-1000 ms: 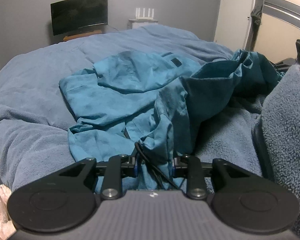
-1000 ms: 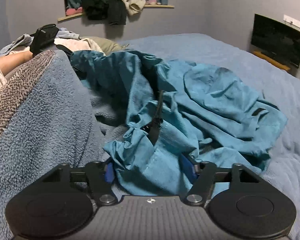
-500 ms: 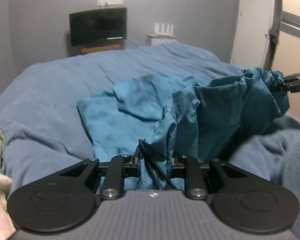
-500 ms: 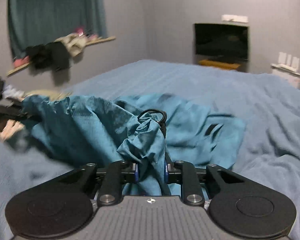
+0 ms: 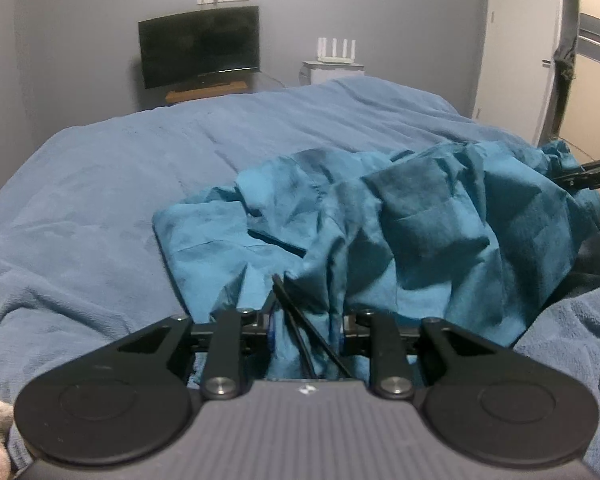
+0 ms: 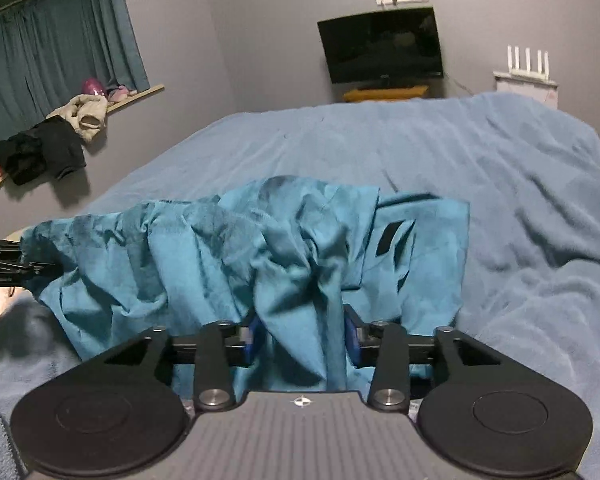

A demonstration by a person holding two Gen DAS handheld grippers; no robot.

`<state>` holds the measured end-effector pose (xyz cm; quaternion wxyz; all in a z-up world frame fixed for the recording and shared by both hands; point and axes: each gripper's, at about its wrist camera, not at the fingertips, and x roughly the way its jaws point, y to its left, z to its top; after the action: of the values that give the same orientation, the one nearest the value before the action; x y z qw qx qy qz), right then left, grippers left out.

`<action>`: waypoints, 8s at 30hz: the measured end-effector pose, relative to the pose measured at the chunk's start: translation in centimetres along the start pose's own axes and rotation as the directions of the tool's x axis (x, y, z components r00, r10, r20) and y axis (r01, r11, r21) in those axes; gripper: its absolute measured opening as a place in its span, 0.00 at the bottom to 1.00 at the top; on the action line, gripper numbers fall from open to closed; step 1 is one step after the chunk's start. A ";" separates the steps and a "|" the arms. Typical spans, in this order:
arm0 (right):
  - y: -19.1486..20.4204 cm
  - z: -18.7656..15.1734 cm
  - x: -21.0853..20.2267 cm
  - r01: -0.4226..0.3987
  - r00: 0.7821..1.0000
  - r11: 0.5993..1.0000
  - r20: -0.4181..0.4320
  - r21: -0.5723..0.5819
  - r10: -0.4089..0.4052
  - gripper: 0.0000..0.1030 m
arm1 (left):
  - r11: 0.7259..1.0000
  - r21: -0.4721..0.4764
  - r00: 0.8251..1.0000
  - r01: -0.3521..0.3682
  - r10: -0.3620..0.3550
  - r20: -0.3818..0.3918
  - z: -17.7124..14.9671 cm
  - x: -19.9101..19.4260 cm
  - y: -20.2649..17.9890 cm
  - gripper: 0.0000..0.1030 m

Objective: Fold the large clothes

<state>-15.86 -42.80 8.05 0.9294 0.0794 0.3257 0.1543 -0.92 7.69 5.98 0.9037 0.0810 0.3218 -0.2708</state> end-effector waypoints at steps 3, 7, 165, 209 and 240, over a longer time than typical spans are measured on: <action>0.2 -0.4 0.9 -0.008 1.000 1.000 -0.003 -0.015 0.008 0.59 | 0.999 -0.006 0.999 0.045 -0.045 -0.004 -0.5 0.8 0.0 0.33; 0.5 -0.1 2.0 -0.017 1.000 0.999 0.010 -0.037 0.017 0.49 | 0.996 0.000 0.996 0.084 -0.084 -0.031 -0.8 2.1 -0.4 0.35; -0.4 -4.2 17.6 0.476 0.879 0.875 -0.014 0.091 -0.477 0.78 | 0.948 0.060 0.941 -0.312 0.318 -0.117 -5.3 17.7 -6.1 0.87; -2.4 -10.6 15.2 0.183 0.958 0.651 0.014 0.736 -0.285 0.84 | 0.983 0.147 0.993 -0.107 0.113 -0.032 -6.4 20.7 -13.3 0.87; -2.0 -3.2 9.7 0.152 0.897 0.804 0.261 0.575 -0.357 0.17 | 0.975 -0.040 0.966 -0.219 0.222 0.134 1.0 20.7 -9.1 0.73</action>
<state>-10.20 -41.28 -0.57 0.9241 0.3196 0.1895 -0.0893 8.06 -9.29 -5.91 0.9491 0.0862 0.2509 -0.1695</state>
